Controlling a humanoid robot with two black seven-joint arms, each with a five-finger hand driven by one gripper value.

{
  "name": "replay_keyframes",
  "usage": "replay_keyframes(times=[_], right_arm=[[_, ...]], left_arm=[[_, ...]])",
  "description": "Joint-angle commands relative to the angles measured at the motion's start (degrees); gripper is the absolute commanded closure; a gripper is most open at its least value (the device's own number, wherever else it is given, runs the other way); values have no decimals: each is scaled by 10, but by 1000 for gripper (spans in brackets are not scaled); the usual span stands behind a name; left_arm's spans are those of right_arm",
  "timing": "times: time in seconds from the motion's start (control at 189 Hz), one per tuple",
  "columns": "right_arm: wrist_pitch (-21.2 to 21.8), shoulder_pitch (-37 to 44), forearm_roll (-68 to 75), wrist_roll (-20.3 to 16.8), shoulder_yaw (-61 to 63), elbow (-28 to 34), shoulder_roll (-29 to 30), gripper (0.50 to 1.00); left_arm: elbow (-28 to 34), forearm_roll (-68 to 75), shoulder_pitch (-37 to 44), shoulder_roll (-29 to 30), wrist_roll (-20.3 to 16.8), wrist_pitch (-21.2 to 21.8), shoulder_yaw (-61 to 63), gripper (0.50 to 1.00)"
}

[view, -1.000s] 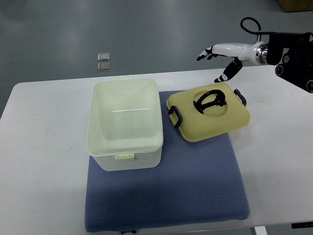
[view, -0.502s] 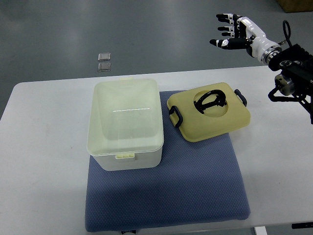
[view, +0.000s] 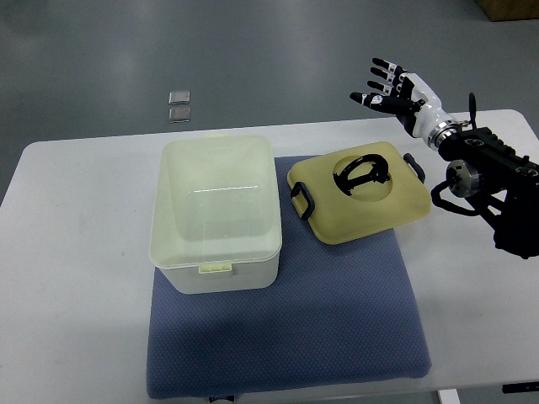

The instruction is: Open white storage box with right hand

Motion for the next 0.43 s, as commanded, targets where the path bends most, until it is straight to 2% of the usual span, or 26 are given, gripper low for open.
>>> replay_keyframes(times=[0.0, 0.423], right_arm=[[1, -11, 2, 6, 1, 0, 4, 585], [0, -19, 2, 9, 22, 1, 14, 585]], left_arm=[[0, 0, 0, 0, 0, 0, 0, 500], [0, 0, 0, 0, 0, 0, 0, 500]])
